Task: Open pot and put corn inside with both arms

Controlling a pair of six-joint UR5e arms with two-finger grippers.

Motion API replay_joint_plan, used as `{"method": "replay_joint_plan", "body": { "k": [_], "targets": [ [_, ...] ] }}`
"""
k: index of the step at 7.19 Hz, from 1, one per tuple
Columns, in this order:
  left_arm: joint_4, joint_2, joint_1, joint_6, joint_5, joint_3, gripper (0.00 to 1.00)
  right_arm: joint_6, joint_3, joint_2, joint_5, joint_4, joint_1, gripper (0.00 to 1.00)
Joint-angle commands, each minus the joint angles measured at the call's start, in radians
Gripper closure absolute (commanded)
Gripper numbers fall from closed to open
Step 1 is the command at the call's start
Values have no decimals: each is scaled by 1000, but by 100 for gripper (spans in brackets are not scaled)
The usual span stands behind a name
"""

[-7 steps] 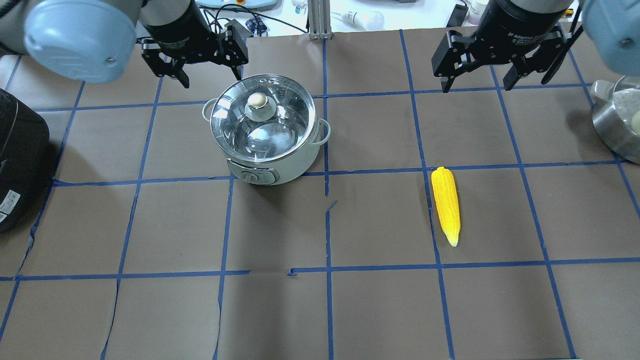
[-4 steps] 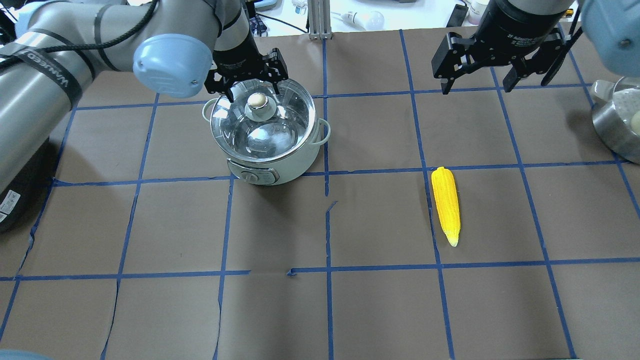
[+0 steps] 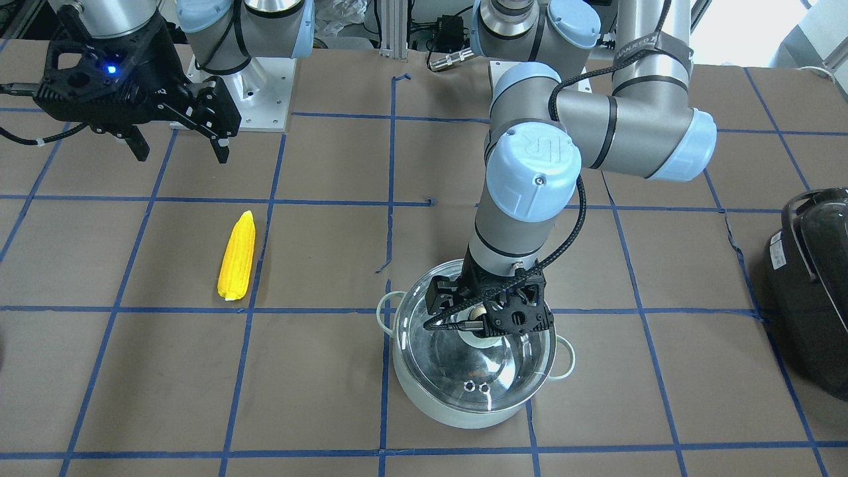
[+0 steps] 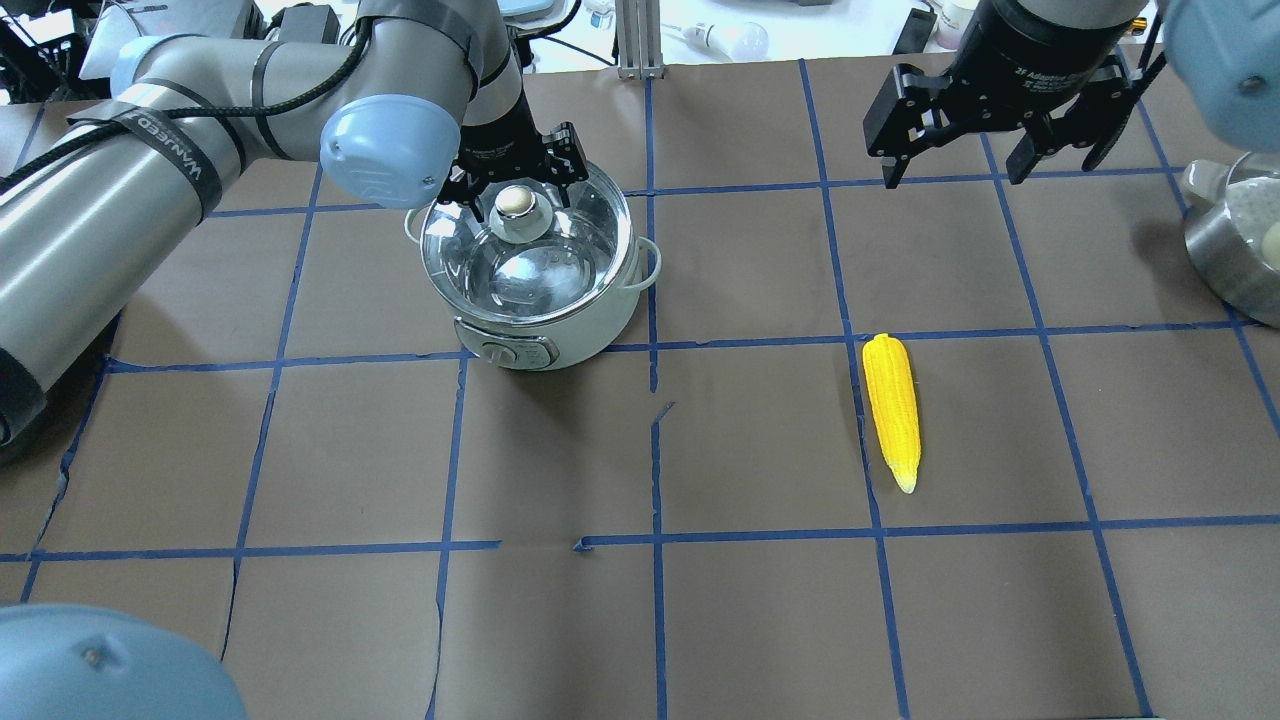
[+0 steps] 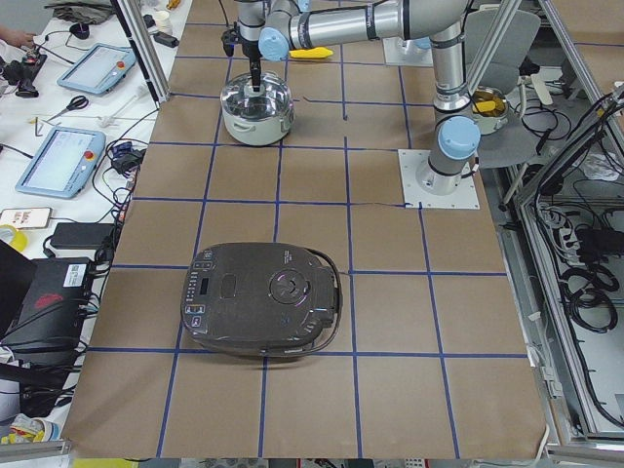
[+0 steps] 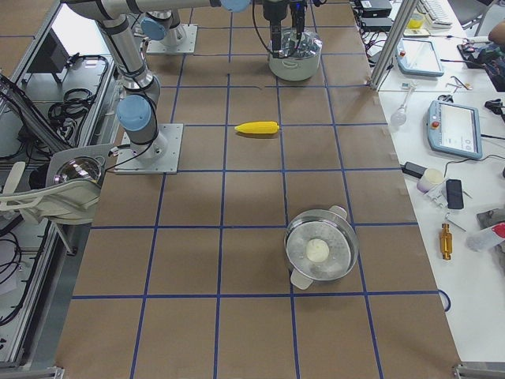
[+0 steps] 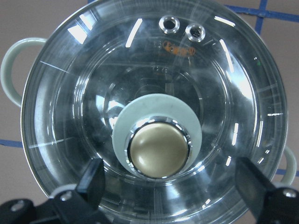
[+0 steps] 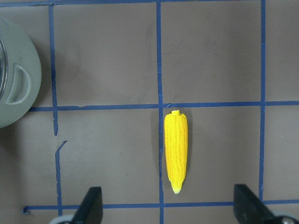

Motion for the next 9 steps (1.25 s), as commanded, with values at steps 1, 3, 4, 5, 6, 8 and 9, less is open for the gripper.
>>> {"method": "replay_joint_plan", "body": {
  "k": [1, 3, 4, 5, 6, 8, 9],
  "targets": [
    [15, -8, 0, 10, 5, -2, 15, 0, 0, 0, 1, 1, 0, 0],
    [15, -8, 0, 25, 26, -2, 26, 0, 0, 0, 1, 1, 0, 0],
    [15, -7, 0, 36, 29, -2, 29, 1, 0, 0, 1, 1, 0, 0],
    [15, -8, 0, 36, 29, -2, 32, 0, 0, 0, 1, 1, 0, 0],
    [15, -7, 0, 36, 29, -2, 35, 0, 0, 0, -1, 1, 0, 0],
    [15, -5, 0, 39, 29, -5, 40, 1, 0, 0, 1, 1, 0, 0],
    [15, -4, 0, 43, 29, -3, 41, 0, 0, 0, 1, 1, -1, 0]
  ]
}}
